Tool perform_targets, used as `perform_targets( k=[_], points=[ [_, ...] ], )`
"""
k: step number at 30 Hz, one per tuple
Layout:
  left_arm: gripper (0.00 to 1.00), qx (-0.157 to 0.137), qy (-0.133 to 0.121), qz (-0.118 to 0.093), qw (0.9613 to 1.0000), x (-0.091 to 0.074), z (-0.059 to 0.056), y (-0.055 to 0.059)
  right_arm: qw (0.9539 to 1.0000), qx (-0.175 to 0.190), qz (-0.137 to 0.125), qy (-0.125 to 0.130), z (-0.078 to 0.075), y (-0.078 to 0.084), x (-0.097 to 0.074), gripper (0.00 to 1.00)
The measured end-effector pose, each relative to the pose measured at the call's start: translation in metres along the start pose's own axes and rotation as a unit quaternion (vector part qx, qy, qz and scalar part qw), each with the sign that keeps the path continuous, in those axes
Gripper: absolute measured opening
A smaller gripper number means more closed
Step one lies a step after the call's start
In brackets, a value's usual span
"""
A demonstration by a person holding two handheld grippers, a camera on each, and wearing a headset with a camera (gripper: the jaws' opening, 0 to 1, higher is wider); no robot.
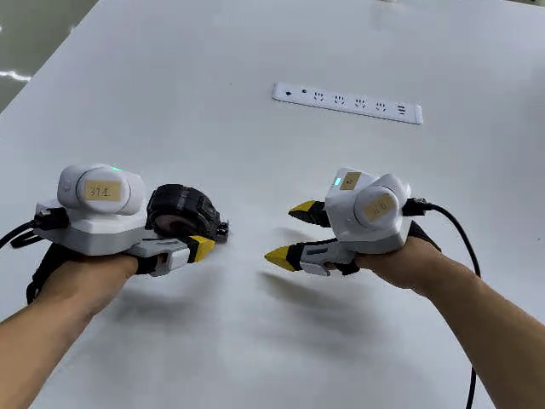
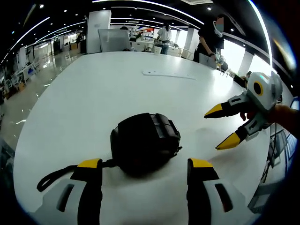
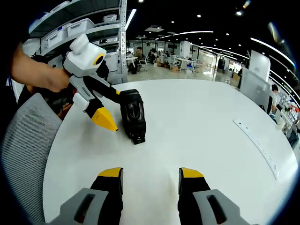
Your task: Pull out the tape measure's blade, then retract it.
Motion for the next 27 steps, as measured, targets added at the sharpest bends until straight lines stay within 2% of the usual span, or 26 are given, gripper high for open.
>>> perform_targets(
  k=[14, 27],
  points=[
    [0.75, 0.046, 0.034, -0.026, 0.9980, -0.016, 0.000, 0.001, 0.9986, 0.029, -0.025, 0.037, 0.008, 0.014, -0.036, 0.60],
    [0.82, 0.077, 0.074, -0.062, 0.9923, -0.034, -0.003, 0.006, 0.9921, 0.051, -0.062, 0.097, 0.022, 0.029, -0.076, 0.74]
  ],
)
Point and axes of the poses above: the centre of the closed fingertips' face, and the gripper's own axes: x roughly forward along the fingers, z roughly to its left, y roughly out of its underside, the point moved 5 cm from there along -x, roughly backward along the fingers, and after that the axes turned 11 degrees about -z, right-handed, at the moved point
